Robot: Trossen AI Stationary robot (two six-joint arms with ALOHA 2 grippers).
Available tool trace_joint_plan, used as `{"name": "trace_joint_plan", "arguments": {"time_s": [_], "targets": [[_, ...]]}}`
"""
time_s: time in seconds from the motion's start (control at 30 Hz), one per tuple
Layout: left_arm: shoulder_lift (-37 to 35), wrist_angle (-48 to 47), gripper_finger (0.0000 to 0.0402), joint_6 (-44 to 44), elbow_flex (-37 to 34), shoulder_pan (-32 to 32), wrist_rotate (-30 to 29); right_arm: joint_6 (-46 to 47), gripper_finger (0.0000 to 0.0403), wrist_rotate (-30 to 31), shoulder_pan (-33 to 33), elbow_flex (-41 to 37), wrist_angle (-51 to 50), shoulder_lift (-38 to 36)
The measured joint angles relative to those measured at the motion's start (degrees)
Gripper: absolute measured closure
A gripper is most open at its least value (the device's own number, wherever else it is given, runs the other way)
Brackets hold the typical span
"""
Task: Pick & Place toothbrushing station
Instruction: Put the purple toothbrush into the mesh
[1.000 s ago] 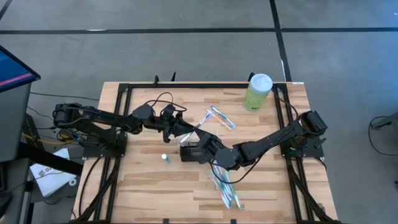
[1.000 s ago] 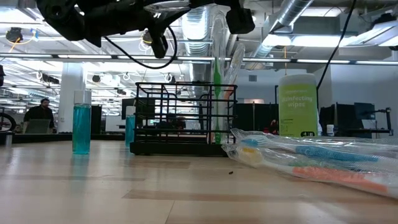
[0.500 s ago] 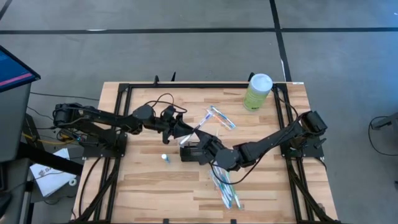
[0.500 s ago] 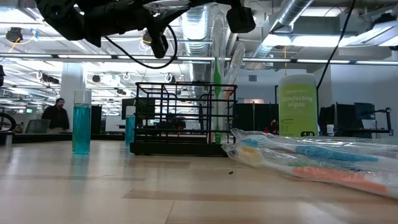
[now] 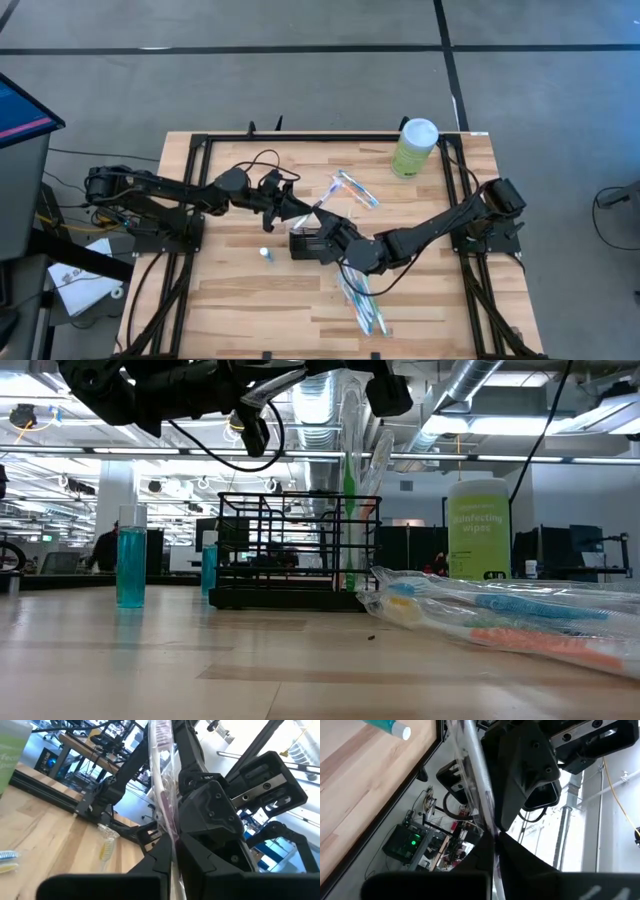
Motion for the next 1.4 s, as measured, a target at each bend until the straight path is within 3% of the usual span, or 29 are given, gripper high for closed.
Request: {"name": "trace_joint_plan", "arguments": {"time_s": [0.33,0.6,0.83,0.93,1.2,1.4], "targets": [[0.00,0.02,0.0399,2.92,0.00,0.10,0.06,2.12,0.0353,0.21,0.00,0.00,0.61,0.00],[-0.86,0.08,0.0401,5.22,0.00,0.11,-0.13,4.05,0.0350,1.36,0.72,0.04,1.14,-0.41],[-6.48,-2.77,0.0398,7.14,-1.30,0.26,-0.35,7.15,0.0349,4.04,1.02,0.07,1.40,-2.95],[-8.65,-6.79,0.0398,7.61,-2.00,0.06,-2.04,7.78,0.0349,4.04,1.05,0.07,1.17,-3.53],[-13.26,-6.70,0.0400,9.06,-7.13,-1.17,-7.49,9.95,0.0349,4.58,1.88,0.07,1.25,-3.58],[-15.69,-6.07,0.0401,14.31,-10.96,-4.37,-16.88,13.14,0.0349,4.76,2.70,0.02,1.65,-4.97]]}}
